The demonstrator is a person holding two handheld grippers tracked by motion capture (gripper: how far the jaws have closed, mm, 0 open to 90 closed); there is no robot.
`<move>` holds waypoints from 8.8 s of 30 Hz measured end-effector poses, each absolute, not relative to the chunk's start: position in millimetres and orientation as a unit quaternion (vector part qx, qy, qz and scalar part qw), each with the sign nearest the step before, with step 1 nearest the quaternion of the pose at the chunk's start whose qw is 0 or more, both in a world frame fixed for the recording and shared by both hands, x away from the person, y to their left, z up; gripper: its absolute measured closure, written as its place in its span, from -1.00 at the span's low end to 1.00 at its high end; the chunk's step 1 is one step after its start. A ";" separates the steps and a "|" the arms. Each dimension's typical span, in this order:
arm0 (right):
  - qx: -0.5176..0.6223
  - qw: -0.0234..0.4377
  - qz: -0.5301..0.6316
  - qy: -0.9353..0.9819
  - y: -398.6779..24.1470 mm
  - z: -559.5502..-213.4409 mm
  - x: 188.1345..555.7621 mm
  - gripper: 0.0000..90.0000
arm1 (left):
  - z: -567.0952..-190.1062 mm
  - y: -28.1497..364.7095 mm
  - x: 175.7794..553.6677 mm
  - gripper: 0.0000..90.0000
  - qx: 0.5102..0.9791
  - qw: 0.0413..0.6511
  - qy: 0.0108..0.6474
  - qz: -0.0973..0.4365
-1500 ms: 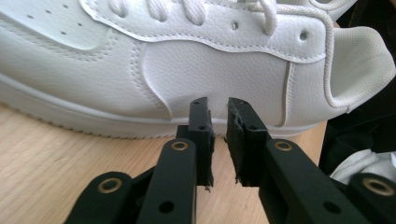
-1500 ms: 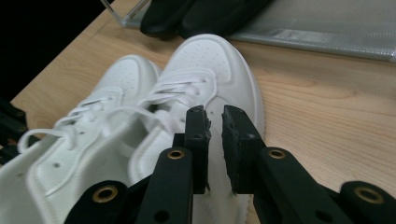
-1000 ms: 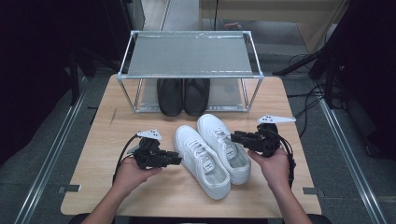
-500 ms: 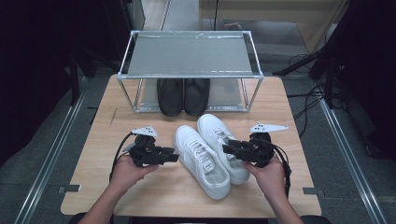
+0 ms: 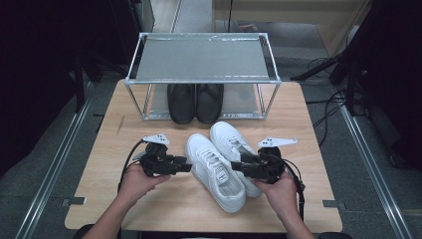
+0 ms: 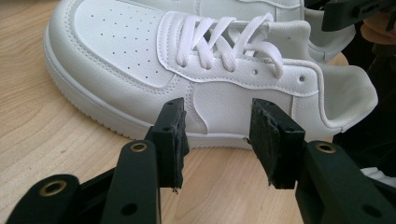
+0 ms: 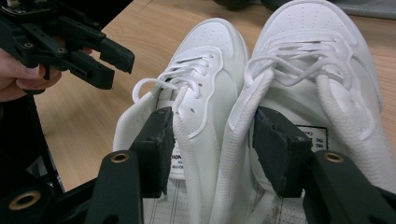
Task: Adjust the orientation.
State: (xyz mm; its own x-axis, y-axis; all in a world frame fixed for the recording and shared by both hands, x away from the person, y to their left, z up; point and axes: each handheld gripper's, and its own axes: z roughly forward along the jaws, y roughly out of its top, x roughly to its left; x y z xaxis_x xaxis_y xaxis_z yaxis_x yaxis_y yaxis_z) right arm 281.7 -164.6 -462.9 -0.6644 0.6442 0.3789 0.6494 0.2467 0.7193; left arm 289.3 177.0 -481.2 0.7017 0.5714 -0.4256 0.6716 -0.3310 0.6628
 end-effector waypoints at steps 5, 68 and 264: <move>-0.411 0.003 -0.454 -0.791 -154.8 -466.4 280.2 -0.04 | -480.9 177.3 290.0 0.24 0.813 0.435 0.382 -0.058; -0.407 -0.088 -0.405 -0.814 -131.2 -455.7 285.9 0.74 | -477.2 208.8 298.3 0.18 0.778 0.463 0.423 -0.040; -0.463 -0.112 -0.471 -0.742 -77.1 -272.6 414.9 0.11 | -485.5 226.6 307.5 0.15 0.779 0.438 0.446 -0.047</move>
State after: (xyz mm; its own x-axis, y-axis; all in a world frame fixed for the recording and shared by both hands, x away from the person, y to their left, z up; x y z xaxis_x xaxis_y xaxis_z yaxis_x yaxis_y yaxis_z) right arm 414.9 -77.1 -272.6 -0.5468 0.7928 0.2691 0.5808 0.1277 0.8040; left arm 307.5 226.6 -485.5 0.5984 0.6535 -0.4636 0.7358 -0.2192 0.6407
